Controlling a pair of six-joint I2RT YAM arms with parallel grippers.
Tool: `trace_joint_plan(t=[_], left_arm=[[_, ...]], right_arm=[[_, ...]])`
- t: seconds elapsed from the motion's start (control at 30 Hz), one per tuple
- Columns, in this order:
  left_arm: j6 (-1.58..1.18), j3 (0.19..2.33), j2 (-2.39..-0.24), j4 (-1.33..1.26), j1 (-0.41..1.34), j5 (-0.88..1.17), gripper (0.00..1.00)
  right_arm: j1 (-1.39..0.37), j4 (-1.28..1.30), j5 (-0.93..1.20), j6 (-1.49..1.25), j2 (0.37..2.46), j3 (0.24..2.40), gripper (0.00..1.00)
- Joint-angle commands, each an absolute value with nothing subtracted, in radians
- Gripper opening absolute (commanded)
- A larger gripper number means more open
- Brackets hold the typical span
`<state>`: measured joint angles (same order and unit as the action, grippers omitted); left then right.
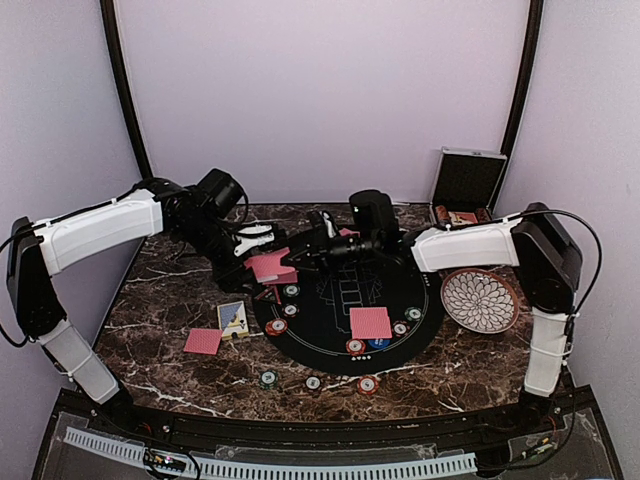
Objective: Distribute texas hold em gaming equipment
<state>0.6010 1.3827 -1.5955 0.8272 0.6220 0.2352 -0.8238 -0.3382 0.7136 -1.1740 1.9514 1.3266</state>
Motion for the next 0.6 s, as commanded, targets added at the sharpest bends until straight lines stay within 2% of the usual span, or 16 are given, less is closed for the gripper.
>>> trace_joint_plan(t=[0.0, 0.33, 0.57], left_arm=[[0.606, 1.360, -1.560, 0.814, 0.623, 0.221, 0.00], [0.603, 1.317, -1.552, 0.802, 0.622, 0.174, 0.00], [0.598, 1.320, -1.554, 0.803, 0.621, 0.164, 0.00]], right_arm=[[-0.802, -0.236, 0.719, -1.095, 1.893, 1.357, 0.00], [-0.686, 0.327, 0.489, -0.755, 1.798, 1.473, 0.00], [-0.669, 0.743, 0.047, -0.558, 1.870, 1.716, 0.00]])
